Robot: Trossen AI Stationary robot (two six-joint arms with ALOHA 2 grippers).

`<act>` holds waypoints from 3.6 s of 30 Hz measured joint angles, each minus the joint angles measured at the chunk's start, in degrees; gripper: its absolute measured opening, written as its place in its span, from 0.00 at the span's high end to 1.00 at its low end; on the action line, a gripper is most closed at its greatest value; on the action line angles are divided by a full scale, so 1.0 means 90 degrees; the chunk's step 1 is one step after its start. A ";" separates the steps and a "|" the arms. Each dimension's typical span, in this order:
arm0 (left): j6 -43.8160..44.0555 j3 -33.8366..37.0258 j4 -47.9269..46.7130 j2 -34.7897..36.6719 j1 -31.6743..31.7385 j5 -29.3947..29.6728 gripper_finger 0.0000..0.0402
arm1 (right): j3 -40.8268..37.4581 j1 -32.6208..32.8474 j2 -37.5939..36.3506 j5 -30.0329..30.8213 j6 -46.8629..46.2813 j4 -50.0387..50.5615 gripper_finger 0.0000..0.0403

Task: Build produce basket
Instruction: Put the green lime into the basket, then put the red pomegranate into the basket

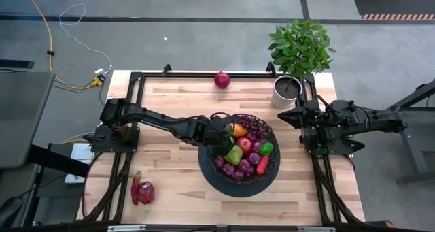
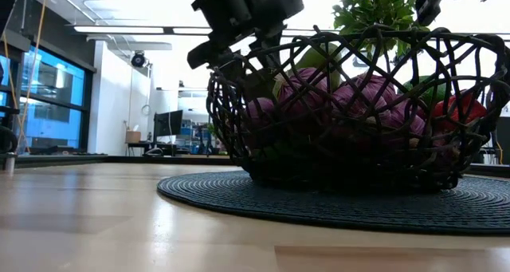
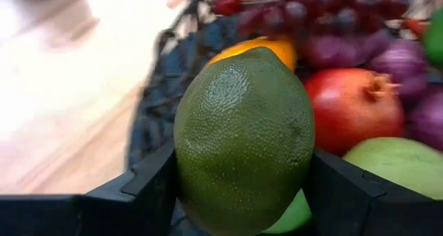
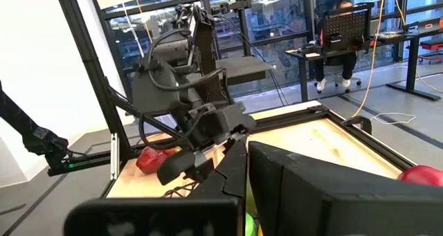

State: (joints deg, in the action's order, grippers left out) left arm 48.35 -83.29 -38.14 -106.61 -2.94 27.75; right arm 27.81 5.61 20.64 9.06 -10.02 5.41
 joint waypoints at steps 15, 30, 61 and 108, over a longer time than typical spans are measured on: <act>0.0082 0.0002 -0.0216 -0.0170 0.0048 0.0013 0.37 | 0.0000 0.0000 0.0000 0.0002 0.0118 0.0041 1.00; -0.0193 0.0005 -0.0195 -0.0141 0.0051 -0.0017 0.25 | 0.0001 0.0000 0.0000 0.0002 0.0121 0.0041 1.00; -0.2166 0.1160 0.1180 0.3142 0.0075 0.0678 0.19 | 0.0002 0.0002 0.0006 -0.0124 0.0170 0.0088 1.00; -0.4732 0.6251 0.4941 0.8296 0.0699 -0.1658 0.68 | 0.0007 0.0000 0.0831 -0.0253 0.0619 -0.0807 1.00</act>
State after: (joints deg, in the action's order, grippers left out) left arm 5.76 -27.03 6.33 -31.94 3.36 12.83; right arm 27.88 5.61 28.12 6.79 -4.45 -1.85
